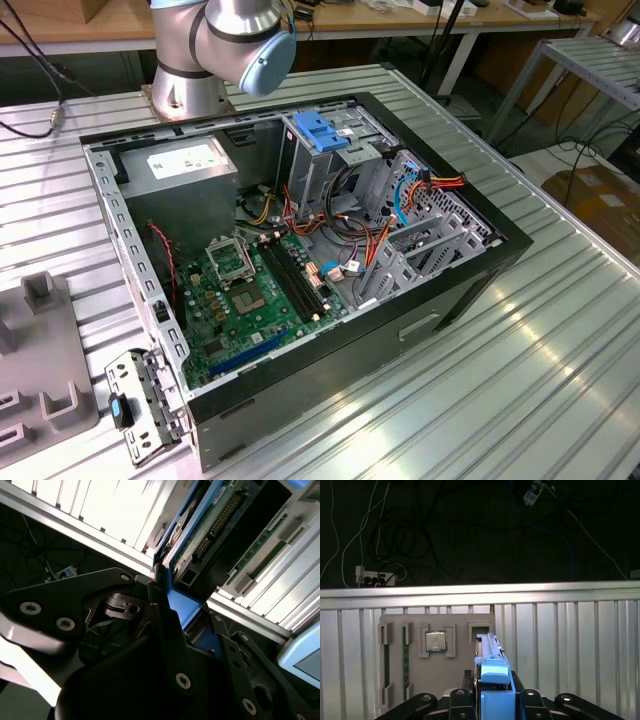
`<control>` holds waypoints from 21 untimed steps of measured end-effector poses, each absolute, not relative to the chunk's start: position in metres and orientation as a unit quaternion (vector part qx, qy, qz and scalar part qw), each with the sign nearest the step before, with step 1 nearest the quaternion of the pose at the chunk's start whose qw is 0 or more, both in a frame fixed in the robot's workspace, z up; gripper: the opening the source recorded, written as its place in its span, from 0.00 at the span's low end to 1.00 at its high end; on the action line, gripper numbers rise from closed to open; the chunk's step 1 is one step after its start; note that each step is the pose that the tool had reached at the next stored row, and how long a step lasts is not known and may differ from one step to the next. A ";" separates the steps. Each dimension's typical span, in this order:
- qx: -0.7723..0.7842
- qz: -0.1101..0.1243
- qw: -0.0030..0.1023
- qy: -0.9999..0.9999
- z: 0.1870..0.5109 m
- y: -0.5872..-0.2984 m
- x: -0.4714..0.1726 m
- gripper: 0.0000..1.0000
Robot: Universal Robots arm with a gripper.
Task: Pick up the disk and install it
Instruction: 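Pick up the disk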
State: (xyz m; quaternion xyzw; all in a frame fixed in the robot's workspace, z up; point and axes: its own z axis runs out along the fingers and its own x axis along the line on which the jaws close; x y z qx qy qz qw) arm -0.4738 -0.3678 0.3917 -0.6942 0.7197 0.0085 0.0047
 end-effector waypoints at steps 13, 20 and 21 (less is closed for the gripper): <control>-0.694 0.008 0.005 0.720 0.427 -0.368 -0.474 0.37; -0.694 0.008 0.005 0.720 0.449 -0.368 -0.474 0.37; -0.694 0.008 0.005 0.720 0.453 -0.368 -0.474 0.37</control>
